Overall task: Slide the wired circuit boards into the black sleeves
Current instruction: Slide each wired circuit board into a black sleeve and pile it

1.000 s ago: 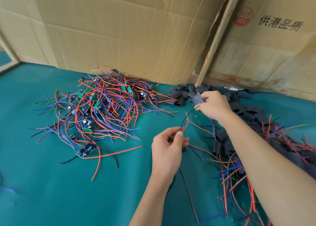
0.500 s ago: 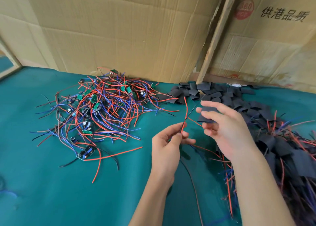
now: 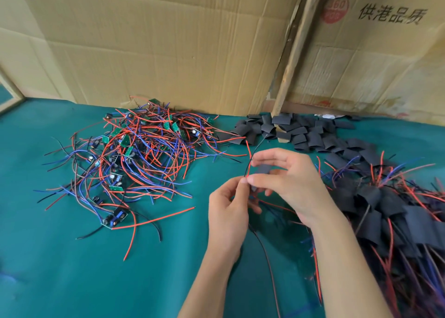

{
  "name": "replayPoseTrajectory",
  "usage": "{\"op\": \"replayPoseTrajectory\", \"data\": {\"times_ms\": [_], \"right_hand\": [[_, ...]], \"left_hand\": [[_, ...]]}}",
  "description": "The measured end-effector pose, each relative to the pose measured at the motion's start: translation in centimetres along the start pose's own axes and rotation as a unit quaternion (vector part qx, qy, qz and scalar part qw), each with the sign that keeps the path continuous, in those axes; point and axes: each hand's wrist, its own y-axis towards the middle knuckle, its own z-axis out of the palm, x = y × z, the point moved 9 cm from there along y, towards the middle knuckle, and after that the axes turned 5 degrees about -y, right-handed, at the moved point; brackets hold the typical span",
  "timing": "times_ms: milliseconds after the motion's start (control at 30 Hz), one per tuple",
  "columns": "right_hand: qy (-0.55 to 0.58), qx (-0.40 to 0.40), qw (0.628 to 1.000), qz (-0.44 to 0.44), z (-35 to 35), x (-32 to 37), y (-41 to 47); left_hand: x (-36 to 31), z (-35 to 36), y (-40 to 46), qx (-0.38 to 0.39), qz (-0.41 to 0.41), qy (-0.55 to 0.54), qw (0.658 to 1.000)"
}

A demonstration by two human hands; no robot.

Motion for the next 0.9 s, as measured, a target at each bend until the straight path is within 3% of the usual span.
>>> {"op": "replayPoseTrajectory", "data": {"times_ms": [200,333,433,533,633,900], "right_hand": [[0.133,0.060,0.989,0.024,1.7,-0.9,-0.3],[0.097,0.070,0.991,0.056,1.3,-1.6,-0.5],[0.112,-0.017,0.993,0.042,-1.3,-1.3,-0.2],[0.229,-0.153,0.961,0.027,-4.8,-1.2,-0.4],[0.259,-0.217,0.941,-0.003,-5.8,-0.6,-0.7],[0.137,-0.304,0.933,-0.137,-5.4,3.4,-1.8]], "left_hand": [[0.1,-0.4,0.1,-0.006,-0.012,-0.003,1.000],[0.3,-0.3,0.1,-0.004,-0.014,0.006,1.000],[0.5,0.0,-0.1,0.003,-0.017,0.003,1.000],[0.7,0.4,-0.2,0.014,-0.030,-0.003,0.999],[0.7,0.6,-0.3,0.022,-0.032,-0.002,0.999],[0.7,0.6,-0.5,0.027,-0.024,0.040,0.999]]}}
